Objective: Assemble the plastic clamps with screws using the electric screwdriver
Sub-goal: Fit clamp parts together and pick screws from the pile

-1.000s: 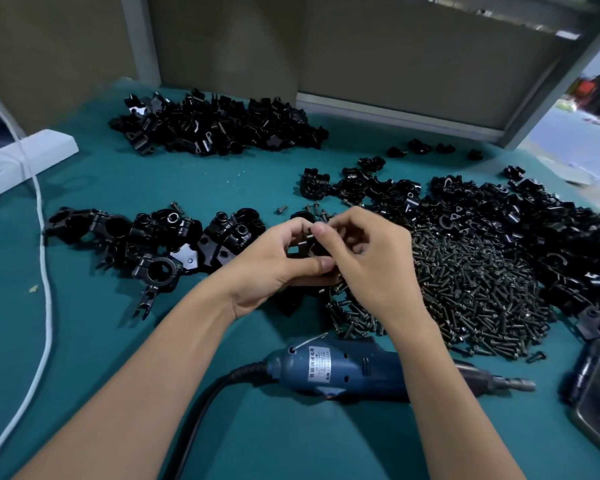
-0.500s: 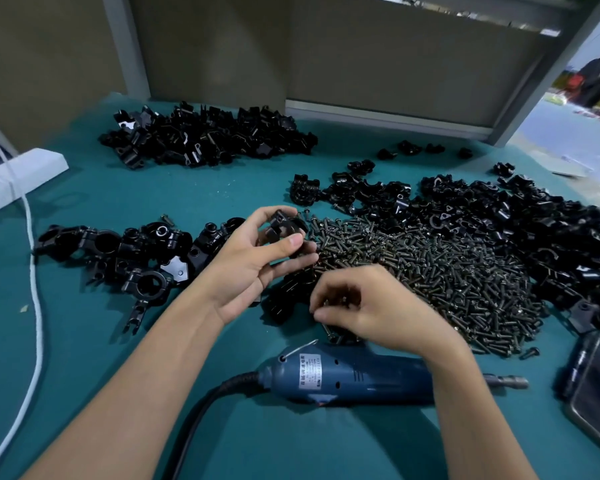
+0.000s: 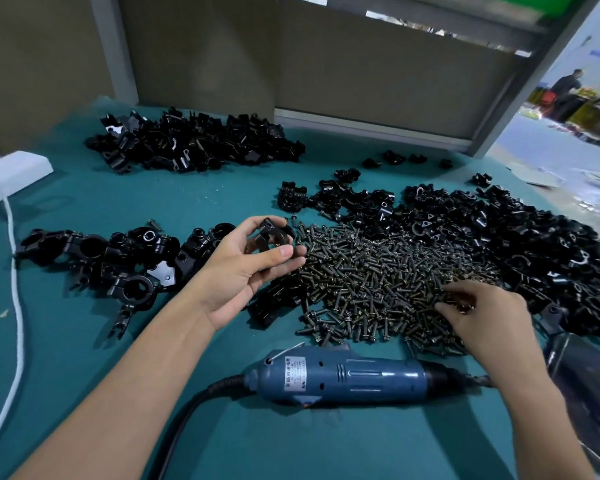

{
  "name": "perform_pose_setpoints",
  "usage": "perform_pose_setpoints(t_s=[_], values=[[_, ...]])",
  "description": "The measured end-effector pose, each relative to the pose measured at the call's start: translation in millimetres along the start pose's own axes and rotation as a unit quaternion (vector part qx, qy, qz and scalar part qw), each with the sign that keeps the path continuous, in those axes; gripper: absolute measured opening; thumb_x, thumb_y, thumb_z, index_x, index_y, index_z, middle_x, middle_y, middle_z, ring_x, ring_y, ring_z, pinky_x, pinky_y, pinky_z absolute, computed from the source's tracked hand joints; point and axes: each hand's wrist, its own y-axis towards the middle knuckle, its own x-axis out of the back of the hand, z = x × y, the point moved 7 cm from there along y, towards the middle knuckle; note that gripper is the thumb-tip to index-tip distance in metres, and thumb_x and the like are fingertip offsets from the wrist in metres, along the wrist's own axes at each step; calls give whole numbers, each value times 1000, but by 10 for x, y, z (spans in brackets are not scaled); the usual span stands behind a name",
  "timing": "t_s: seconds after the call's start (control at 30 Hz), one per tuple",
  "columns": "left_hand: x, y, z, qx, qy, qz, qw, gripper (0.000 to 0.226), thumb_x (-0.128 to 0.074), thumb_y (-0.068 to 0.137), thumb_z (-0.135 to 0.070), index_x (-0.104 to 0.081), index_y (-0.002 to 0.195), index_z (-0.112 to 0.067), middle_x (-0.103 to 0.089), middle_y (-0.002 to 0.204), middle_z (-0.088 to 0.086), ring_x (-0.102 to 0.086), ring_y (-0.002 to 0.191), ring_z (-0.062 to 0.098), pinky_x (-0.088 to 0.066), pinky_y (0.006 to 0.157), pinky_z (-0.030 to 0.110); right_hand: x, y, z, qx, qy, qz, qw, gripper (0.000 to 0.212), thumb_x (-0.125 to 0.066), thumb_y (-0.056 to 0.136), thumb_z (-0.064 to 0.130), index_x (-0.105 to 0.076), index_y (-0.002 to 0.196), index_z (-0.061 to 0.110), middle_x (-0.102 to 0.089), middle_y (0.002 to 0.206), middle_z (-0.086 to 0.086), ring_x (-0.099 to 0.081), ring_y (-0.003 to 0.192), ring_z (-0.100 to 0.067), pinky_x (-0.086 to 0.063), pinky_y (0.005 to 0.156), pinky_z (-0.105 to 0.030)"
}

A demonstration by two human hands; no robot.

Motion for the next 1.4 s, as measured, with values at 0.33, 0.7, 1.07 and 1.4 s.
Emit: perform_pose_setpoints(t_s=[0.33,0.7,1.07,1.4], values=[[-23,-13,0,5,9,6,1000,43,-67,70,5,-59,112,-2,-73,87,10,-72,97,31,-60,77,31,-107,132,-79,-30,21,-12,999,32,-81,78,30,-74,98,7,-72,78,-6,-64,65,-17,-51,69,-28],[-15,-18,28,20,17,4,1000,43,-67,70,6,-61,112,-2,-75,89,10,-71,100,33,-61,76,31,-69,275,31,-6,-62,5,998,9,-75,84,15,-74,88,7,-67,69,-12,-62,63,-29,-49,58,-30],[-23,-14,71,29,48,6,998,43,-71,67,5,-63,108,-4,-62,108,18,-72,97,32,-60,74,31,223,-2,596,164,92,-113,976,11,-76,79,6,-75,90,8,-66,72,6,-58,64,4,-47,61,-5],[-38,-36,58,32,73,2,997,47,-71,66,5,-60,112,-2,-68,114,17,-71,96,31,-59,74,27,114,-67,1987,390,135,-8,911,10,-69,84,10,-74,92,8,-68,79,-5,-62,73,-22,-51,68,-41]])
